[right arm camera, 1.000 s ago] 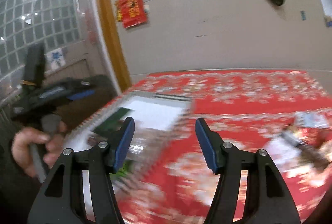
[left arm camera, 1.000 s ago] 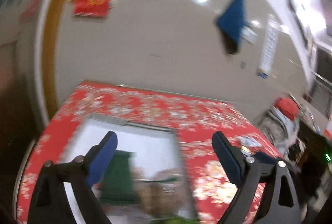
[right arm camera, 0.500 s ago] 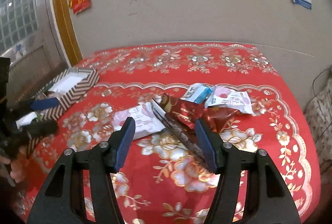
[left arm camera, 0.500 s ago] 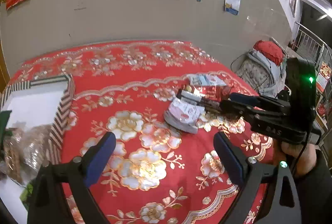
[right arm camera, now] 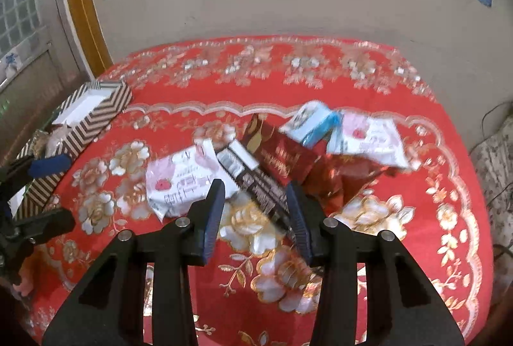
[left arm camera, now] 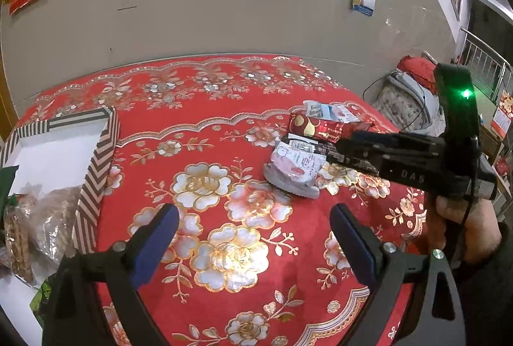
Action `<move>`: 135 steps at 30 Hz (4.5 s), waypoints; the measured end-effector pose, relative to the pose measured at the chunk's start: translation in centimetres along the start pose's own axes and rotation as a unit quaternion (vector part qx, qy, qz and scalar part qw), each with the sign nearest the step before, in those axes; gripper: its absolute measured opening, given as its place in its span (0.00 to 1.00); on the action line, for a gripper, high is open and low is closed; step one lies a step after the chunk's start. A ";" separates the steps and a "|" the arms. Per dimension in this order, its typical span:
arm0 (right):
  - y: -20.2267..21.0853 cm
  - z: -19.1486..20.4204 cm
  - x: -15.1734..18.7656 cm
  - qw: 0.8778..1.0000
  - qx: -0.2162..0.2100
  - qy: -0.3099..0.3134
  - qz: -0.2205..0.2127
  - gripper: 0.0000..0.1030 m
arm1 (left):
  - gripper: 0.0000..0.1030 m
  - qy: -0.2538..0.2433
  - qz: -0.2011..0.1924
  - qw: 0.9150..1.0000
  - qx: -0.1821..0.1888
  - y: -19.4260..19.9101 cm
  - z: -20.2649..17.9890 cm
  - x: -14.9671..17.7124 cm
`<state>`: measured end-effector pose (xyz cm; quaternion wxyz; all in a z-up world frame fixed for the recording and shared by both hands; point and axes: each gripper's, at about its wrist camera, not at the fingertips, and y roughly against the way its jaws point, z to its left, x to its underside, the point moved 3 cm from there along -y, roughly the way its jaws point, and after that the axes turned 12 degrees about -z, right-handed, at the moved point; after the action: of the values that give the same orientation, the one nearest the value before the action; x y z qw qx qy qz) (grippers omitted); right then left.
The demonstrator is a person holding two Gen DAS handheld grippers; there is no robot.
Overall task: Organize snacks
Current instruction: 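Move both tools back toward the remaining snacks on the table, then grasp the pink-white bag with the left tool while the right tool grasps the dark chocolate stick, then carry both snacks over the white box and open both tools to drop them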
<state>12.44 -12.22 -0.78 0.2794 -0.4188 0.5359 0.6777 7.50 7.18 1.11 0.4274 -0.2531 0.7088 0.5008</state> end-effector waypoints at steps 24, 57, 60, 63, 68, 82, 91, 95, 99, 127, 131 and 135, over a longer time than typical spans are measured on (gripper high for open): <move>-0.5 1.9 1.7 0.996 -0.002 0.053 0.077 0.19 | 0.94 -0.057 0.040 0.997 0.033 -4.4 -2.7 -0.7; 1.6 1.5 1.0 0.999 -0.038 -0.028 0.011 0.19 | 0.54 -0.063 0.044 0.996 0.038 -3.9 -3.8 -0.2; 2.1 2.5 0.7 0.999 -0.041 -0.027 -0.002 0.19 | 0.54 -0.065 0.031 0.997 0.036 -2.6 -3.5 -0.7; 2.9 3.7 0.3 0.999 -0.041 -0.023 -0.018 0.19 | 0.54 -0.073 0.018 0.997 0.026 -1.3 -2.7 -1.3; 4.1 5.7 -0.5 0.998 -0.030 -0.020 -0.049 0.19 | 0.54 -0.058 -0.013 0.998 0.004 1.3 0.3 -3.0; 1.1 16.0 -3.6 0.995 -0.065 0.021 -0.070 0.19 | 0.54 0.015 -0.052 0.997 -0.063 7.7 13.1 -5.1; -1.5 24.8 -4.7 0.990 -0.118 0.030 -0.075 0.19 | 0.54 0.046 -0.038 0.986 -0.155 7.8 19.6 -3.3; -3.4 27.7 -3.9 0.991 -0.117 0.035 -0.060 0.19 | 0.54 0.040 -0.035 0.984 -0.172 7.8 19.9 -3.2; -5.1 29.0 -3.3 0.992 -0.109 0.036 -0.050 0.19 | 0.54 0.045 -0.031 0.982 -0.181 7.6 20.5 -2.9; -5.9 28.5 -3.0 0.991 -0.111 0.004 -0.072 0.22 | 0.82 0.063 -0.030 0.980 -0.186 7.7 21.5 -2.9; -4.9 27.6 -3.3 0.989 -0.102 -0.013 -0.104 0.46 | 0.88 0.077 -0.061 0.978 -0.182 8.8 21.6 -3.5; -3.4 27.0 -4.0 0.985 -0.091 -0.018 -0.143 0.55 | 0.89 0.088 -0.102 0.975 -0.179 10.1 21.5 -4.1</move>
<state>9.95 14.91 3.01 0.3434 -0.5026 0.4015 0.6844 9.23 30.60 6.79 0.3598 -0.4396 0.6134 0.5487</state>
